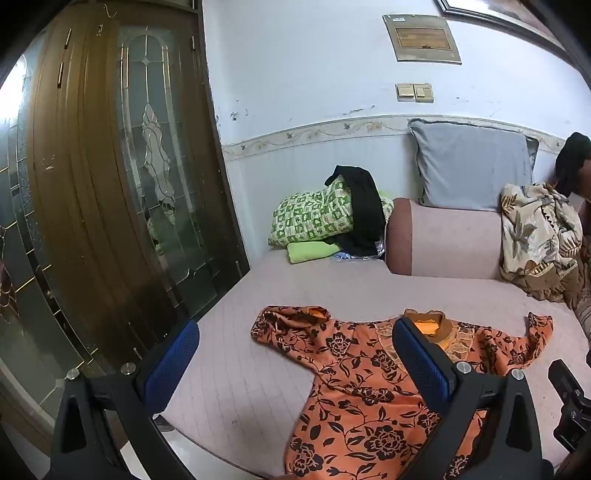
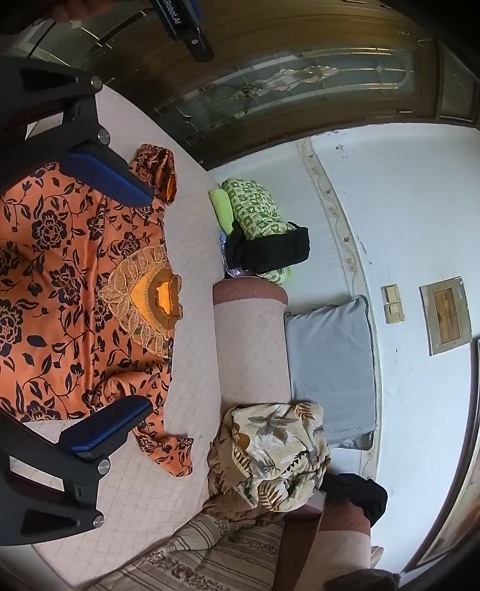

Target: Fold small clothes

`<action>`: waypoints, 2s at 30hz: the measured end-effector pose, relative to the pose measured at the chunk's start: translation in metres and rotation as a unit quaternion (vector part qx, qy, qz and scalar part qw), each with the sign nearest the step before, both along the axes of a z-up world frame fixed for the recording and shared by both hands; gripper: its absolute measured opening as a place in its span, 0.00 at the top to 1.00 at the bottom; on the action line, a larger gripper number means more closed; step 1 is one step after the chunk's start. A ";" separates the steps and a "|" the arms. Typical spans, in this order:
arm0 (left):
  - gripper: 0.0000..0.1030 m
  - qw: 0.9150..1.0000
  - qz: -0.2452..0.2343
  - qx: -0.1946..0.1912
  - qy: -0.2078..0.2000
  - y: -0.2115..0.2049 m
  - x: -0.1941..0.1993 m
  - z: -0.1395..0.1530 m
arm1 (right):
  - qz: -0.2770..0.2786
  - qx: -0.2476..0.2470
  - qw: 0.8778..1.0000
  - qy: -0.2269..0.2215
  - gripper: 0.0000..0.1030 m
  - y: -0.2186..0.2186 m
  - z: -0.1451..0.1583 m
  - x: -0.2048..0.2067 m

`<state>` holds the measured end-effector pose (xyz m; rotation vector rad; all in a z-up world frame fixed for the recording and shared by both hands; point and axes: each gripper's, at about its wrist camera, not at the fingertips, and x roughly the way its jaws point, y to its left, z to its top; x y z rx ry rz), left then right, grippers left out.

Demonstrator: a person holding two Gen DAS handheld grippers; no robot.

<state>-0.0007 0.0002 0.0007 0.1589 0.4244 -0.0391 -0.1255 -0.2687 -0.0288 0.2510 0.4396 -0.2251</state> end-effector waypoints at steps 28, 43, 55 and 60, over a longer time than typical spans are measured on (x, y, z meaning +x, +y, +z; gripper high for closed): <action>0.00 1.000 0.016 0.004 0.006 0.007 0.007 -0.008 | 0.002 0.002 1.000 0.011 0.00 0.007 -0.005 0.004; 0.00 1.000 0.017 0.007 0.012 0.009 0.012 -0.012 | 0.003 0.000 1.000 0.016 0.00 0.009 -0.006 0.009; 0.00 1.000 0.017 0.010 0.010 0.008 0.013 -0.014 | 0.005 0.002 1.000 0.019 0.00 0.011 -0.009 0.011; 0.00 1.000 0.017 0.011 0.012 0.008 0.013 -0.014 | 0.005 0.002 1.000 0.021 0.00 0.010 -0.010 0.012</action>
